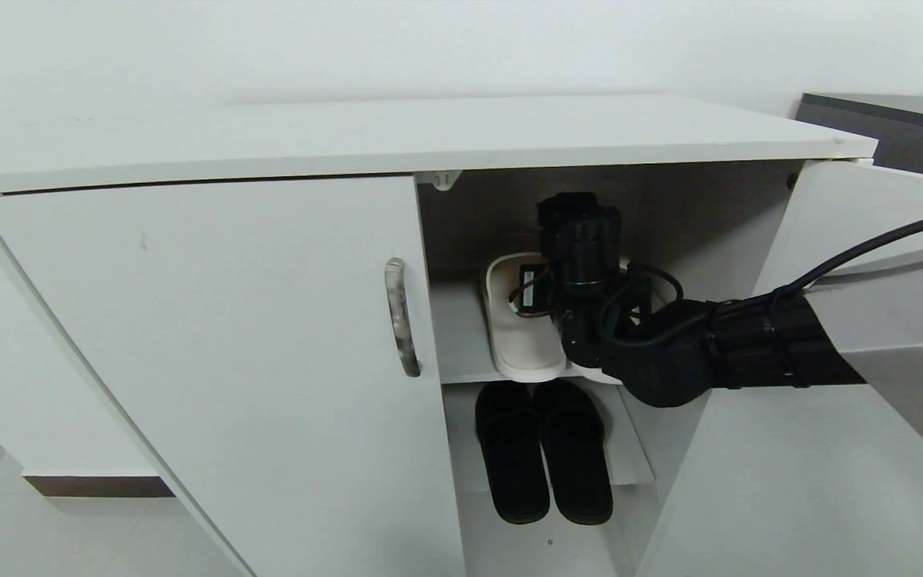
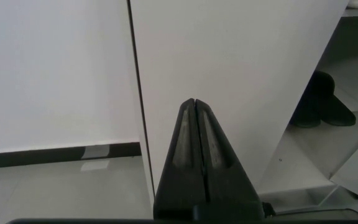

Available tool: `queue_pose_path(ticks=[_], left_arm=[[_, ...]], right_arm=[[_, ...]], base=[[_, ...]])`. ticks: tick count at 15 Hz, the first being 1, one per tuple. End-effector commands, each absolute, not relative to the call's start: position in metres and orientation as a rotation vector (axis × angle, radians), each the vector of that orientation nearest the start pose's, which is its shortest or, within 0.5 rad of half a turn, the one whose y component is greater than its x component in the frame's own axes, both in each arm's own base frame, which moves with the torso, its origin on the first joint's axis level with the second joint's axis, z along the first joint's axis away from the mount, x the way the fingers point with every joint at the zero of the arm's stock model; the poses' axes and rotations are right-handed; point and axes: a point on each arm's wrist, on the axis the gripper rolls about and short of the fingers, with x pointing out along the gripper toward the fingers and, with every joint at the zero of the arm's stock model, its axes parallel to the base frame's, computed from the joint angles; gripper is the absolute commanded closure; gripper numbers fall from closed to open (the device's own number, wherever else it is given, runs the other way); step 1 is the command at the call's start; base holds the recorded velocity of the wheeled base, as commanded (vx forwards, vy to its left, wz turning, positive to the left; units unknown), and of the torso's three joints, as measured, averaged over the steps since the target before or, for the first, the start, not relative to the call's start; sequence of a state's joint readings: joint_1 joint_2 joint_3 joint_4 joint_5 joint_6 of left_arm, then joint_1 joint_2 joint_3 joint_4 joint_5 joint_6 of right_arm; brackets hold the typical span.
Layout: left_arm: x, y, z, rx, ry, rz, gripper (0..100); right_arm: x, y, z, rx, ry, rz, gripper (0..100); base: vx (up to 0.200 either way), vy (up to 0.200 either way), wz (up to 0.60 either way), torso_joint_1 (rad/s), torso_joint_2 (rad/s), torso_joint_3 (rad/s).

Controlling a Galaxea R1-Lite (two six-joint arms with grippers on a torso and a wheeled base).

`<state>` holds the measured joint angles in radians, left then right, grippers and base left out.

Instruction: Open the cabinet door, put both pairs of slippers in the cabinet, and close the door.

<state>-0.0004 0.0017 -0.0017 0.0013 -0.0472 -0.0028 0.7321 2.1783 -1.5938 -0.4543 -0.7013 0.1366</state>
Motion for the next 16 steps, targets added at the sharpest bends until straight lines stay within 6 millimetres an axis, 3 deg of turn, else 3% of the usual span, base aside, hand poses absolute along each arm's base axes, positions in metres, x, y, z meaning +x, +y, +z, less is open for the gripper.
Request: queue_pose_path(ticks=[1, 3, 4, 9, 14, 16], left_arm=[[-0.023, -0.001, 0.076, -0.003, 0.002, -0.048, 100], [-0.023, -0.001, 0.076, -0.005, 0.002, -0.048, 100], [-0.023, -0.001, 0.076, -0.005, 0.002, -0.048, 100], [-0.023, -0.001, 0.076, -0.005, 0.002, -0.049, 100], [-0.023, -0.001, 0.076, -0.005, 0.002, -0.048, 100], [-0.023, -0.001, 0.076, -0.005, 0.002, -0.048, 100]], right_arm=[[0.354, 0.293, 0.194, 0.044, 0.108, 0.014, 100], [0.356, 0.293, 0.190, 0.039, 0.114, 0.011, 100], [0.357, 0.293, 0.189, 0.037, 0.116, 0.009, 0], [0.357, 0.290, 0.188, 0.023, 0.134, 0.006, 0], [0.328, 0.275, 0.211, 0.034, 0.131, 0.069, 0], [0.296, 0.264, 0.226, 0.052, 0.135, 0.114, 0]], base=[[0.000, 0.000, 0.00, 0.000, 0.00, 0.000], [0.000, 0.000, 0.00, 0.000, 0.00, 0.000], [0.000, 0.000, 0.00, 0.000, 0.00, 0.000], [0.000, 0.000, 0.00, 0.000, 0.00, 0.000], [0.000, 0.000, 0.00, 0.000, 0.00, 0.000], [0.000, 0.000, 0.00, 0.000, 0.00, 0.000]])
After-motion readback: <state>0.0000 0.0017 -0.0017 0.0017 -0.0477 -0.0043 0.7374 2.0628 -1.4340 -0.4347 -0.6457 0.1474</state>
